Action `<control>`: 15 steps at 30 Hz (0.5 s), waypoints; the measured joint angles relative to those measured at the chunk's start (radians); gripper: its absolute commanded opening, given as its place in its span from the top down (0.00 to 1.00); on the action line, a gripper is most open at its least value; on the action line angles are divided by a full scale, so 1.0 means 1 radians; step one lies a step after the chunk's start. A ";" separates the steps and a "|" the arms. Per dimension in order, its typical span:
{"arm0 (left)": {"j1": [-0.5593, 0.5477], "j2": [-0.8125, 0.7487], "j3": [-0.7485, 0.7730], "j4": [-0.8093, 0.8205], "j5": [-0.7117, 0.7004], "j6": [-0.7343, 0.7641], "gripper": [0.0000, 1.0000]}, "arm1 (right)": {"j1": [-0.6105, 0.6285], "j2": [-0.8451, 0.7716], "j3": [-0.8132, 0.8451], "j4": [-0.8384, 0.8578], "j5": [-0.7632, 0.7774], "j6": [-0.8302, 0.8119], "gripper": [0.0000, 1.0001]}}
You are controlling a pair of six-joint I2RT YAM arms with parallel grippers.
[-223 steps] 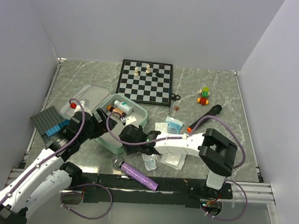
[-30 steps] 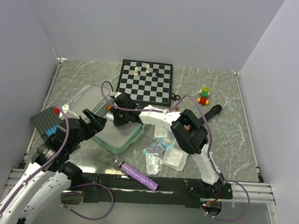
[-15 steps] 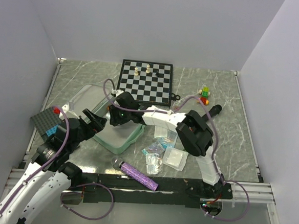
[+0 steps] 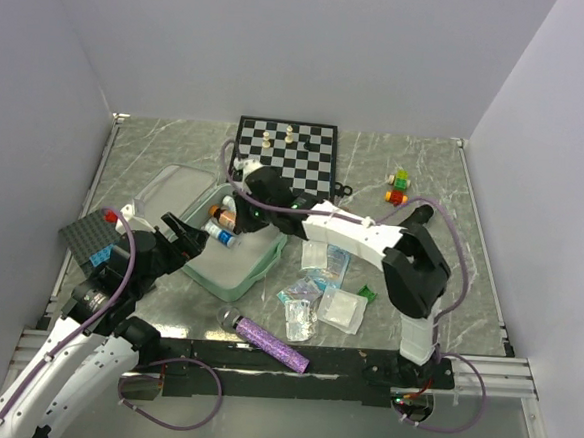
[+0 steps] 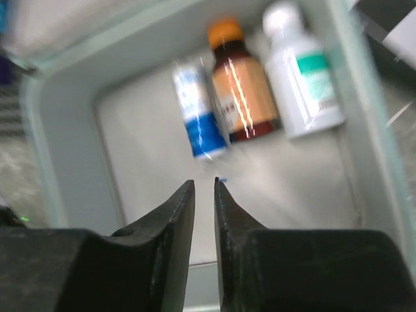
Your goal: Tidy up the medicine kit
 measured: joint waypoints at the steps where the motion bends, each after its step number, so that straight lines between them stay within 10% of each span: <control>1: 0.000 0.000 0.000 0.000 0.000 0.000 0.01 | 0.003 0.021 -0.001 -0.014 -0.002 -0.006 0.76; 15: 0.000 0.000 0.000 0.000 0.000 0.000 0.01 | 0.060 0.220 0.023 -0.087 -0.072 0.005 0.76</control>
